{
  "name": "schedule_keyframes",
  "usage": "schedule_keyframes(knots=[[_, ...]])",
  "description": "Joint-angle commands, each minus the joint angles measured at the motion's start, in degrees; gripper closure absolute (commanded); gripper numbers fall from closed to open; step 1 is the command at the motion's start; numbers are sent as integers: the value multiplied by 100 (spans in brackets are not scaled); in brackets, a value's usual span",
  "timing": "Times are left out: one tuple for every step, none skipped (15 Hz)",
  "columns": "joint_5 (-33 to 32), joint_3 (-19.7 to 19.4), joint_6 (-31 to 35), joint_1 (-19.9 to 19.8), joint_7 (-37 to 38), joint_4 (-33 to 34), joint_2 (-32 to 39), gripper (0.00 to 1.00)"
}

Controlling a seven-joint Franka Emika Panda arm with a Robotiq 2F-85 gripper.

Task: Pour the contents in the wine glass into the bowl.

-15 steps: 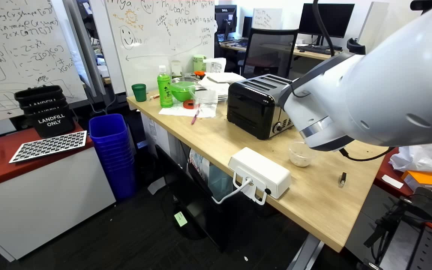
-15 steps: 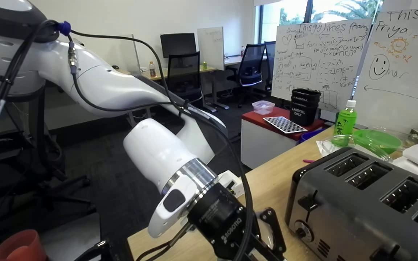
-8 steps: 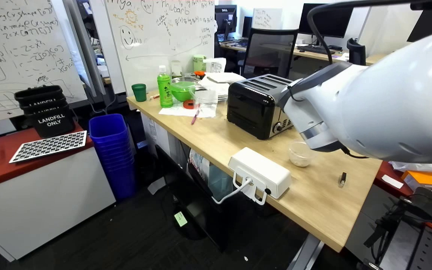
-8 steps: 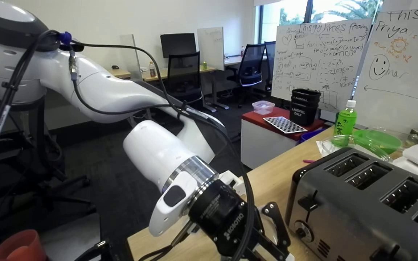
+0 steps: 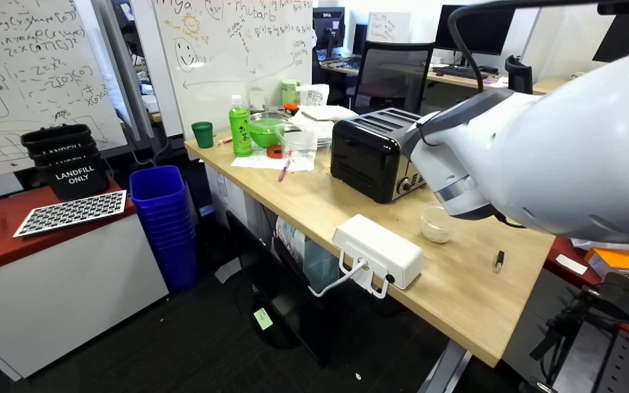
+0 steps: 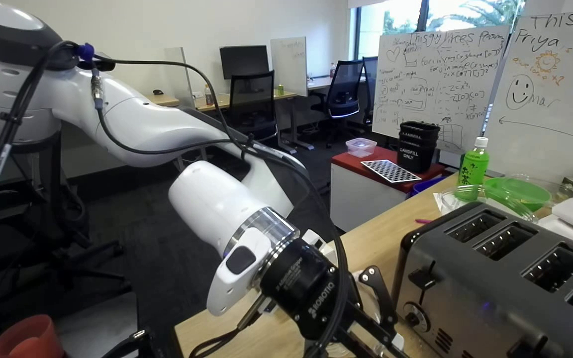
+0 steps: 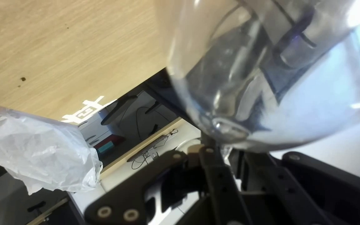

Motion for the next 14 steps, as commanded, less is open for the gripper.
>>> schedule_keyframes(knots=[[227,-74,0,-77,-352,36,-329,96],[220,-63,-4,-104,-348,37,-375,96],[216,-54,-4,-131,-339,38,-438,96],[208,-50,5,-153,-327,44,-514,96],[197,-56,5,-185,-298,42,-624,96],[188,-57,5,-208,-276,43,-715,96],[188,-62,5,-234,-255,36,-795,96],[178,-67,4,-244,-228,32,-886,96],[172,-66,4,-266,-212,22,-1021,96],[177,-58,3,-294,-196,18,-1109,96],[180,-44,2,-328,-181,17,-1195,96],[180,-20,2,-372,-169,11,-1285,96],[188,0,3,-419,-156,5,-1367,96],[195,12,4,-462,-144,0,-1439,96]])
